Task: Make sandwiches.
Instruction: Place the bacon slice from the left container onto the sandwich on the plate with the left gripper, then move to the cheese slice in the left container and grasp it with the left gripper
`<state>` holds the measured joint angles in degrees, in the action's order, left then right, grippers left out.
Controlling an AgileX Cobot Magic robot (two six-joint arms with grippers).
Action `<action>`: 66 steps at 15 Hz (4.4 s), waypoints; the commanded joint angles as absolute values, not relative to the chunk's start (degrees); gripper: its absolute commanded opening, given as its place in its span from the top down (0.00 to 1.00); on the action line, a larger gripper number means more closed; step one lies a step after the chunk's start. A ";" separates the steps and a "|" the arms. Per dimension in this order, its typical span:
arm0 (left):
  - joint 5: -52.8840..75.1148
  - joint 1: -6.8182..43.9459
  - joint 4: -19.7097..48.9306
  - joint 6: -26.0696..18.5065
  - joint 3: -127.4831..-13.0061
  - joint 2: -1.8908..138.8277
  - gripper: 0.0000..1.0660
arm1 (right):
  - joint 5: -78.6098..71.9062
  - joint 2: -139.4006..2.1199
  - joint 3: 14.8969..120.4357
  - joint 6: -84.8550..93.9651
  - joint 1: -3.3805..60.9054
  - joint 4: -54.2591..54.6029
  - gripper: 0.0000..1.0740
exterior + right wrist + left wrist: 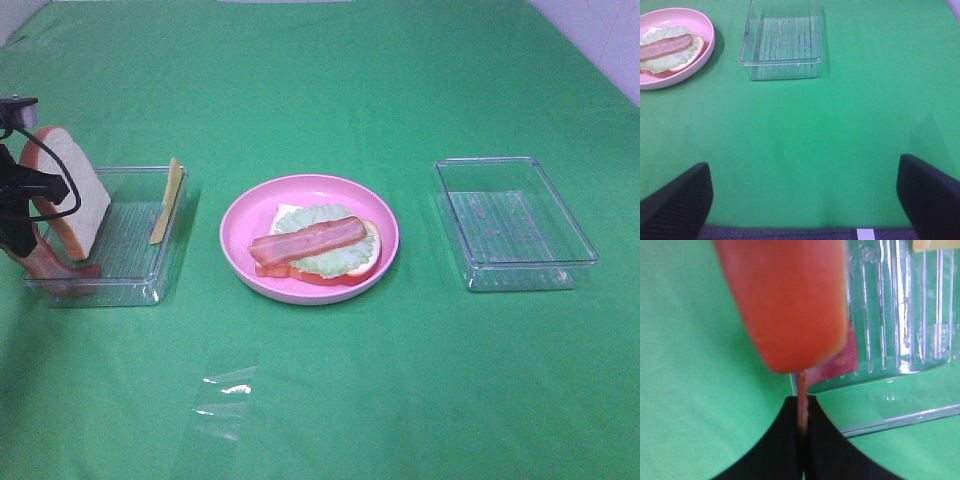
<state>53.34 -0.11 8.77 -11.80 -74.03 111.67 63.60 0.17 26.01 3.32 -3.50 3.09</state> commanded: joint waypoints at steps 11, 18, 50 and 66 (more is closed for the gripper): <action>56.09 0.23 9.57 -15.81 -74.26 101.81 1.00 | 63.48 2.01 25.95 3.09 -3.50 3.04 0.11; 62.97 0.57 28.36 -24.75 -79.24 94.42 1.00 | 63.48 2.01 25.95 3.09 -3.50 3.04 0.11; 58.73 26.36 28.82 -21.31 -106.74 131.15 1.00 | 63.48 1.95 25.95 3.09 -3.50 3.09 0.11; 75.46 26.07 16.56 -5.44 -124.05 130.29 0.05 | 63.48 1.95 25.95 3.09 -3.50 3.21 0.11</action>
<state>68.93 26.24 16.96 -6.93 -123.30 130.69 63.60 0.17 26.01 3.32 -3.50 3.09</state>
